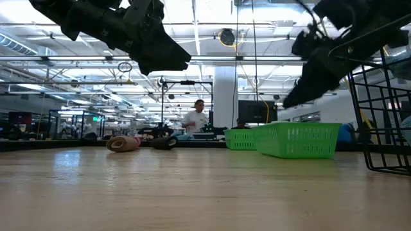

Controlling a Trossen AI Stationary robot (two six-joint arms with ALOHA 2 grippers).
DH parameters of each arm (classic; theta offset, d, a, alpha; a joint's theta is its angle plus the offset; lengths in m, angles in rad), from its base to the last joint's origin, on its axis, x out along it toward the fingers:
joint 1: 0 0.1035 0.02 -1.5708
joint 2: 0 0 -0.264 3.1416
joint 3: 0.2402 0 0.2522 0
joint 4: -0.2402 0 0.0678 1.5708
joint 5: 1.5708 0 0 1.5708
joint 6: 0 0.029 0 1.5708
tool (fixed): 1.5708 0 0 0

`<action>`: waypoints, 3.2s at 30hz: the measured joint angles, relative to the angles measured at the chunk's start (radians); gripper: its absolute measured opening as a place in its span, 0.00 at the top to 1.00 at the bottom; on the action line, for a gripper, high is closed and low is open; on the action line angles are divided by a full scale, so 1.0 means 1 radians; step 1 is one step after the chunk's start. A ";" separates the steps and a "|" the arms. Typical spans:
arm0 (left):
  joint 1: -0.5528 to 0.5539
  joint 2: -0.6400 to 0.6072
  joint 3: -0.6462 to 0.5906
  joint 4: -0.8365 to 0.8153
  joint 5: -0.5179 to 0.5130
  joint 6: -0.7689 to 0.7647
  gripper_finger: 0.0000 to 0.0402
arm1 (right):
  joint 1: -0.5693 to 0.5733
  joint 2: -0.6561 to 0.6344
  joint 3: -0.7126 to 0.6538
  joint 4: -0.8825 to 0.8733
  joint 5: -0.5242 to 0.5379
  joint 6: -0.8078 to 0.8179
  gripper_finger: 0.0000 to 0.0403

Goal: Pick & Place Medicine items
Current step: Put the brown bandage into the top green bin

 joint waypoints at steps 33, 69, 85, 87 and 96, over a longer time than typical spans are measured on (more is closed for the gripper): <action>0.227 0.160 0.000 -0.731 -0.288 -0.769 0.21 | -0.034 -0.200 0.001 0.037 0.003 -0.050 0.40; 0.080 0.216 -0.002 0.424 0.067 -0.275 0.54 | -0.035 0.061 0.001 0.549 0.002 -0.050 0.40; 0.064 0.216 -0.001 0.435 0.062 -0.223 0.53 | -0.062 0.426 0.019 1.229 -0.107 0.078 0.40; 0.064 0.216 -0.001 0.435 0.061 -0.216 0.53 | -0.074 0.432 0.037 1.197 -0.108 0.106 0.40; 0.064 0.216 0.000 0.430 0.061 -0.199 0.53 | -0.095 0.443 0.108 1.164 -0.157 0.144 0.40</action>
